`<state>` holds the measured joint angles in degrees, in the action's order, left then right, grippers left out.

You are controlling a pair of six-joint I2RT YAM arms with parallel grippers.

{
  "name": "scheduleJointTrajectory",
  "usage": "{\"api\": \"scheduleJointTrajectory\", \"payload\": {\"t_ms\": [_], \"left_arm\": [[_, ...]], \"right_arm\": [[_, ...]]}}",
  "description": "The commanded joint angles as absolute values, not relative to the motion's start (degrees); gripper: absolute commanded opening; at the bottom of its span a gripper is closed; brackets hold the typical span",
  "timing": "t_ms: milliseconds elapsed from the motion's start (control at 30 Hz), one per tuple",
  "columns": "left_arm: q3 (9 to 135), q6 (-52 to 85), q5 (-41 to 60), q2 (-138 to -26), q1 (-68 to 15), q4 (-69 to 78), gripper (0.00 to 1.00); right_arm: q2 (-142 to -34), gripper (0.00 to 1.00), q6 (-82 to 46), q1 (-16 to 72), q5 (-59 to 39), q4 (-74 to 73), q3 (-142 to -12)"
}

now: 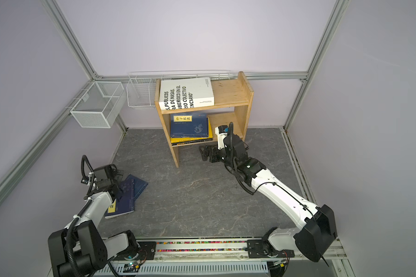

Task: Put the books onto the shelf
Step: 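Open the right gripper and draw both grippers back toward the floor books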

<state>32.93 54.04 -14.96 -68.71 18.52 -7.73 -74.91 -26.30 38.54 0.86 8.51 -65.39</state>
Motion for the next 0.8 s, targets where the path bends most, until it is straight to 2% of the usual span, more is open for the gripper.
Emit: {"api": "scheduleJointTrajectory", "payload": {"t_ms": [0, 233, 400, 633, 767], "left_arm": [[33.0, 53.7, -14.2, -71.0, 21.0, -5.0, 0.99], [39.7, 51.6, -11.8, -81.5, 26.3, -10.8, 0.99], [39.9, 49.7, -2.0, -85.5, 27.6, -10.4, 0.99], [32.0, 52.1, 8.3, -83.8, 26.5, -4.2, 0.96], [29.4, 52.4, 10.4, -81.2, 22.7, -3.8, 0.96]], "right_arm": [[-71.5, 0.88, -27.1, 39.5, 1.5, 10.8, -62.3], [-67.1, 0.88, -29.4, 40.0, 3.2, 12.7, -57.0], [-64.7, 0.88, -29.0, 40.1, 6.2, 14.9, -55.5], [-65.1, 0.88, -28.6, 40.1, 8.5, 14.7, -55.0], [-67.5, 0.89, -29.7, 40.0, 6.5, 12.6, -54.1]]}}
